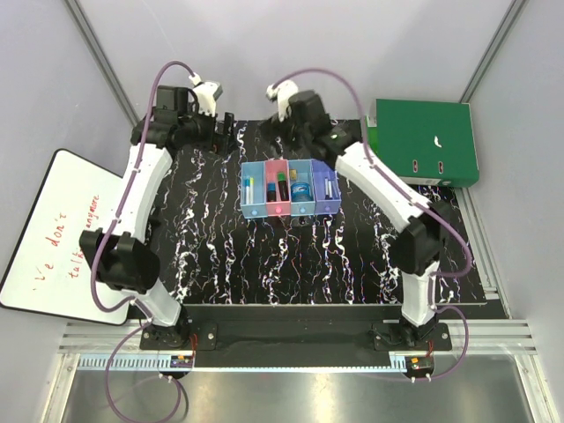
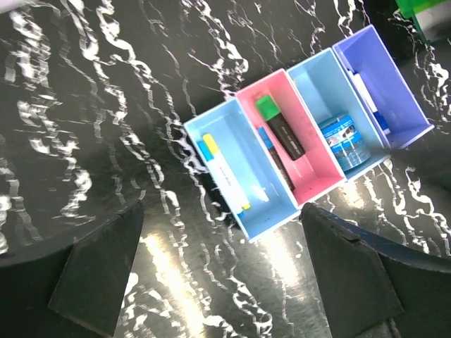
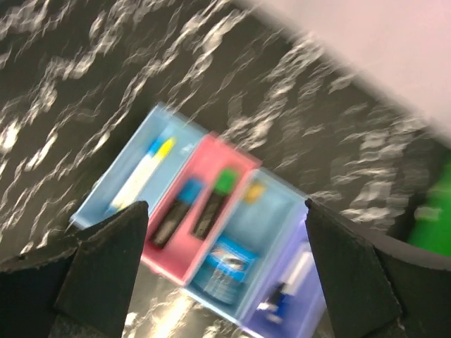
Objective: Sort the stationery into containers
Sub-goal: Reset both arms
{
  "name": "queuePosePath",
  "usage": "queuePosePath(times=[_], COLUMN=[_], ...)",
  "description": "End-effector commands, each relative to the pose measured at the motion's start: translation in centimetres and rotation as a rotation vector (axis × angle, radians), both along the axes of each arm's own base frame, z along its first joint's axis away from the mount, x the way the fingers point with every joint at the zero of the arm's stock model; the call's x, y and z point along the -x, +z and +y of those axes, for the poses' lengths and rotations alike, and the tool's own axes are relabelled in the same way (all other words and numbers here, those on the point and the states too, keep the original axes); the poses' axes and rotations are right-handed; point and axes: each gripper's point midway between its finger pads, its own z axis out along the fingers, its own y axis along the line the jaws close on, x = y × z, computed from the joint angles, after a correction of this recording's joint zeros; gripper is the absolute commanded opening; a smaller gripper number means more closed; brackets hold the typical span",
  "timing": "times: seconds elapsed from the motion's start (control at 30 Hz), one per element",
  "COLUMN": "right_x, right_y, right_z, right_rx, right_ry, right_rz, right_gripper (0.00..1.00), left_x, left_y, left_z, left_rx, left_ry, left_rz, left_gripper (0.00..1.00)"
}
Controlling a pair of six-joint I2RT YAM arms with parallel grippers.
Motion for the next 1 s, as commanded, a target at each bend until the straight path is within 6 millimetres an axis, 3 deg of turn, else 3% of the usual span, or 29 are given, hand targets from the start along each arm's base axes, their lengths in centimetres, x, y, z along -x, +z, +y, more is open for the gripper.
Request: queuePosePath(times=[0.0, 0.07, 0.1, 0.13, 0.2, 0.23, 0.27, 0.3, 0.33, 0.47, 0.53, 0.57, 0.73, 0.97], right_x=[0.6, 2.2, 3.4, 5.8, 9.1, 11.3, 12.4, 12.9, 13.9, 14.4, 15.8, 16.4, 18.3, 18.5], right_y=[12.1, 11.4, 11.8, 10.9, 10.3, 11.8, 11.3, 11.9, 13.4, 16.3, 17.7, 17.4, 17.0, 15.9], right_z=[-6.9, -9.3, -9.5, -10.6, -10.1, -11.1, -11.4, -12.2, -13.5, -19.0, -20.1, -19.9, -20.0, -20.2], right_rx=[0.076, 0.16, 0.17, 0.21, 0.185, 0.153, 0.151, 0.141, 0.127, 0.175, 0.145, 0.134, 0.106, 0.098], right_ry=[-0.231, -0.274, -0.229, -0.181, -0.048, -0.031, -0.014, -0.036, -0.065, -0.277, -0.279, -0.251, -0.205, -0.206], right_rz=[-0.238, -0.178, -0.152, -0.071, 0.015, 0.013, 0.038, 0.026, -0.011, -0.134, -0.17, -0.16, -0.115, -0.09], right_gripper=[1.0, 1.0, 1.0, 1.0, 1.0, 1.0, 1.0, 1.0, 1.0, 1.0, 1.0, 1.0, 1.0, 1.0], left_x=[1.6, 2.7, 3.3, 3.9, 5.3, 6.2, 6.8, 7.9, 8.7, 12.1, 13.0, 13.8, 15.2, 16.1], left_y=[4.3, 3.6, 4.1, 3.7, 3.7, 2.9, 3.0, 3.9, 3.2, 5.9, 6.1, 6.9, 7.0, 6.6], left_z=[2.6, 3.3, 4.2, 4.7, 5.7, 6.0, 6.3, 6.6, 6.8, 8.2, 8.7, 9.2, 9.5, 9.6], left_rx=[-0.075, -0.095, -0.121, -0.141, -0.188, -0.206, -0.218, -0.226, -0.232, -0.229, -0.234, -0.237, -0.224, -0.218], left_ry=[0.05, 0.062, 0.091, 0.112, 0.122, 0.12, 0.121, 0.118, 0.127, 0.199, 0.217, 0.243, 0.268, 0.272], left_rz=[-0.122, -0.091, -0.102, -0.083, -0.082, -0.058, -0.061, -0.096, -0.085, -0.206, -0.234, -0.265, -0.281, -0.284], left_gripper=[0.99, 0.99, 0.99, 0.99, 0.99, 0.99, 0.99, 0.99, 0.99, 0.99, 0.99, 0.99, 0.99, 0.99])
